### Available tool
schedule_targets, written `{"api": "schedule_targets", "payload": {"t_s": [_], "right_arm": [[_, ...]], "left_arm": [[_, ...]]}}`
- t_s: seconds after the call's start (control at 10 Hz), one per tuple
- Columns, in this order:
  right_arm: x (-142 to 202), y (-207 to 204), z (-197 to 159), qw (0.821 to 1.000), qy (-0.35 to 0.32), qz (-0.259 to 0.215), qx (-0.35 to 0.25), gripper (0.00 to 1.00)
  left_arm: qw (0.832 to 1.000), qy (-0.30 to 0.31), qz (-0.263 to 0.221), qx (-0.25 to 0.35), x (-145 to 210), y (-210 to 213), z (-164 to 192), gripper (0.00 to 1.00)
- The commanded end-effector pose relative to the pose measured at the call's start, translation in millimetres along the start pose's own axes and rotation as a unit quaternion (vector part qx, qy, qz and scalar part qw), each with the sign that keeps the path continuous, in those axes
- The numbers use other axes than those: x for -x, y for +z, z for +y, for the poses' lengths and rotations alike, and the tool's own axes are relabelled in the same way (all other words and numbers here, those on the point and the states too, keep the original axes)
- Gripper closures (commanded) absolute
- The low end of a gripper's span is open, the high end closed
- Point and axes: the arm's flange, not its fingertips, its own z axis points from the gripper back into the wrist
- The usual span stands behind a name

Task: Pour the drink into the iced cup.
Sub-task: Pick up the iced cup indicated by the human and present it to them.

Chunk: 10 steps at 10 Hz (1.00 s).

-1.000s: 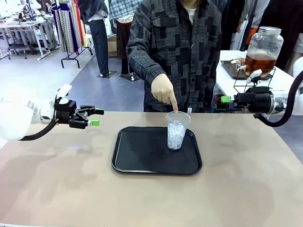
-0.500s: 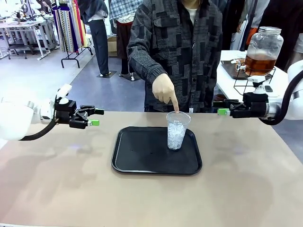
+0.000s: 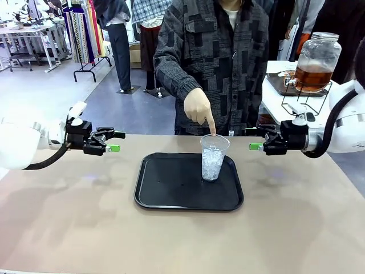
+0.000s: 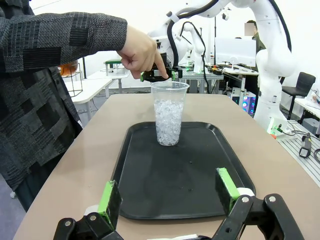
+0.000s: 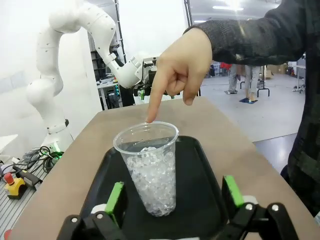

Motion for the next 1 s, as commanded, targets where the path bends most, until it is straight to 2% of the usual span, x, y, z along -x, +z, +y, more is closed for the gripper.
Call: {"api": "schedule_targets", "payload": {"t_s": [0.0, 0.1, 0.5, 0.9], "right_arm": [[1, 1, -3, 1.0, -0.022, 0.006, 0.008, 0.0], [0, 0, 0, 1.0, 0.0, 0.0, 0.0, 0.0], [4, 0, 0, 1.0, -0.005, 0.002, 0.001, 0.0], [24, -29, 12, 1.0, 0.007, -0.006, -0.011, 0.0]], "left_arm": [[1.0, -0.001, 0.001, -0.001, -2, 0, -1, 0.0], [1.0, -0.001, 0.001, -0.001, -2, 0, -1, 0.0], [1.0, -0.001, 0.001, -0.001, -2, 0, -1, 0.0], [1.0, -0.001, 0.001, -0.001, -2, 0, -1, 0.0]]}}
